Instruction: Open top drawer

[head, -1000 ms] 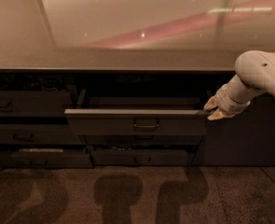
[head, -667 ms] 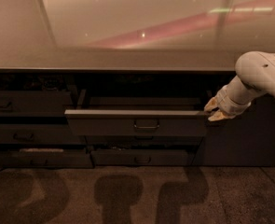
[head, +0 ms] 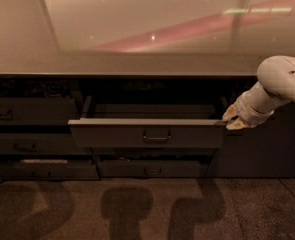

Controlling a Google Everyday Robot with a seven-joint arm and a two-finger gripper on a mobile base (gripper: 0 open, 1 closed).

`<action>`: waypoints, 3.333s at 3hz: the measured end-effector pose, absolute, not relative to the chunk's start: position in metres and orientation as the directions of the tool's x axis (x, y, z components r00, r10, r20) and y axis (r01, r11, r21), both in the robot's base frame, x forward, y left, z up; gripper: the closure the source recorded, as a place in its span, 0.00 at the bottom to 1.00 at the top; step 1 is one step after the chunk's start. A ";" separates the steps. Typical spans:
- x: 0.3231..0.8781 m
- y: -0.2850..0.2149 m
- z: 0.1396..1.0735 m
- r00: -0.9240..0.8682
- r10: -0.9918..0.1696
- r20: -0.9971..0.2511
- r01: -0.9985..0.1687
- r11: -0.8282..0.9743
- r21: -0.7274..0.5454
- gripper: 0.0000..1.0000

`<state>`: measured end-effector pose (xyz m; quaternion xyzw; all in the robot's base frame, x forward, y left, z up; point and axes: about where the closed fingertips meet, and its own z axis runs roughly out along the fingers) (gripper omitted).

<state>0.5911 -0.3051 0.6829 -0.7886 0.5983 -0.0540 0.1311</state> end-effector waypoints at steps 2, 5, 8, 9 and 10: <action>0.606 -0.306 0.691 0.258 -0.961 -0.103 -0.941 -0.225 -0.251 1.00; 0.624 -0.307 0.710 0.261 -0.954 -0.145 -0.942 -0.219 -0.253 1.00; 0.625 -0.307 0.709 0.262 -0.954 -0.144 -0.942 -0.221 -0.252 0.58; 0.625 -0.307 0.709 0.262 -0.954 -0.144 -0.942 -0.221 -0.252 0.35; 0.622 -0.308 0.722 0.254 -0.944 -0.209 -0.943 -0.195 -0.268 0.12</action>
Offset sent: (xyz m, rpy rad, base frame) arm 0.0504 -0.0041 0.0303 0.0778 0.0832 -0.0653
